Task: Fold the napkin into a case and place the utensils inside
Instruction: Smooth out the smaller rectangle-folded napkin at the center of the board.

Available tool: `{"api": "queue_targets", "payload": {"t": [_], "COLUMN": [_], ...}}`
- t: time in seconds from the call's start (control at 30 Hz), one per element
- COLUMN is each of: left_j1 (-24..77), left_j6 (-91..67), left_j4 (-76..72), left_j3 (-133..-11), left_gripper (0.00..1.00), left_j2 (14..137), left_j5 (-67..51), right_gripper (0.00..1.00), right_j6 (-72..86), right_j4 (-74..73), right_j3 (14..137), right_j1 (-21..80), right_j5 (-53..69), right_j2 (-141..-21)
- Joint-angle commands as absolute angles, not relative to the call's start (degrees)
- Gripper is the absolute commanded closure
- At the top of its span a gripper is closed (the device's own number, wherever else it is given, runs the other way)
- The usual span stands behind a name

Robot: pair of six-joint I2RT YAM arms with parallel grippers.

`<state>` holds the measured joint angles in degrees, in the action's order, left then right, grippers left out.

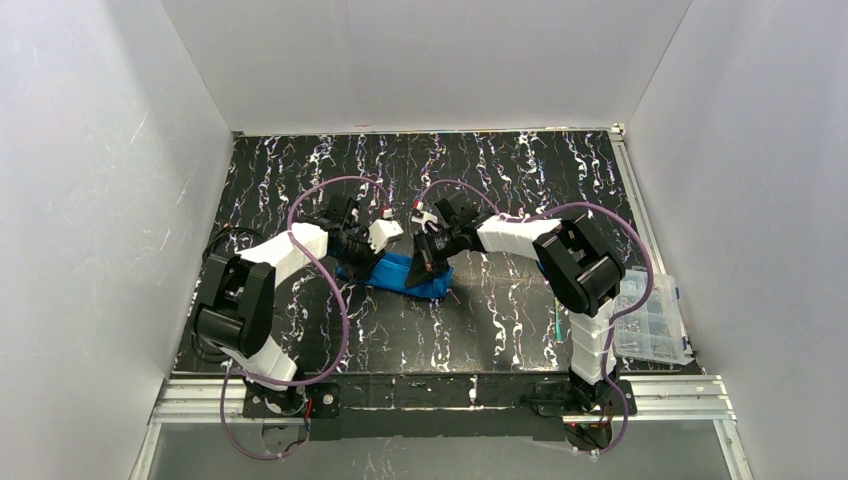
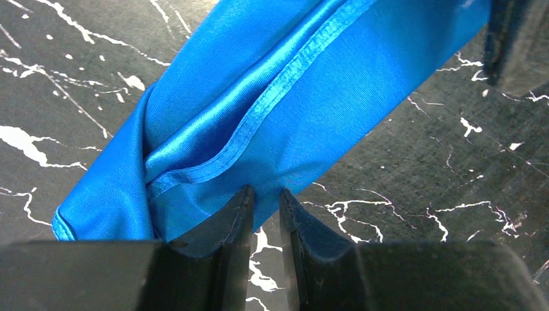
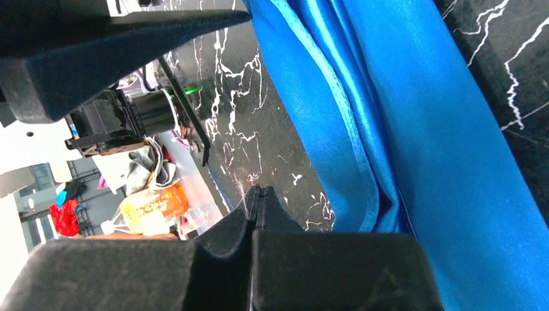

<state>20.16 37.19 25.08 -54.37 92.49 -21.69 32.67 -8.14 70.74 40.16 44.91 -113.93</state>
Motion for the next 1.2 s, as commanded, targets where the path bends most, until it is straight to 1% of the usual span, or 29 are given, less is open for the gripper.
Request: {"api": "queue_targets", "payload": {"t": [0.0,0.23,0.3,0.33,0.4,0.63,0.77,0.97,1.17], "left_j1": [19.29,19.14,19.12,19.08,19.05,19.00,19.04,19.06,19.01], "left_j6": [33.86,32.11,32.12,32.15,32.16,31.88,31.42,29.40,28.45], "left_j4": [24.04,23.90,24.24,24.52,25.15,25.92,26.03,26.36,26.47], "left_j3": [-55.28,-54.58,-54.86,-55.11,-55.79,-56.86,-57.31,-58.25,-58.50], "left_gripper": [0.80,0.81,0.81,0.81,0.82,0.83,0.83,0.83,0.83], "left_j2": [92.99,93.40,93.63,93.91,94.55,95.96,96.78,97.71,97.87], "left_j5": [-20.16,-20.68,-21.10,-21.30,-21.63,-22.37,-22.42,-23.03,-23.98], "right_gripper": [0.99,0.98,0.87,0.84,0.82,0.85,0.85,0.92,0.92], "right_j6": [31.47,24.99,23.27,22.52,21.36,22.74,28.11,34.90,30.23], "right_j4": [-10.23,-17.85,-19.70,-20.49,-22.06,-21.40,-14.78,-2.35,-7.42], "right_j3": [73.63,73.64,73.61,73.59,73.71,76.10,75.51,74.44,79.68], "right_j1": [40.21,38.34,36.97,36.25,35.08,35.36,38.03,40.40,40.30], "right_j5": [44.45,42.49,41.92,41.70,41.35,42.49,44.08,43.59,39.00], "right_j2": [-111.98,-109.93,-108.83,-108.44,-107.75,-106.93,-107.19,-112.81,-119.17]}}
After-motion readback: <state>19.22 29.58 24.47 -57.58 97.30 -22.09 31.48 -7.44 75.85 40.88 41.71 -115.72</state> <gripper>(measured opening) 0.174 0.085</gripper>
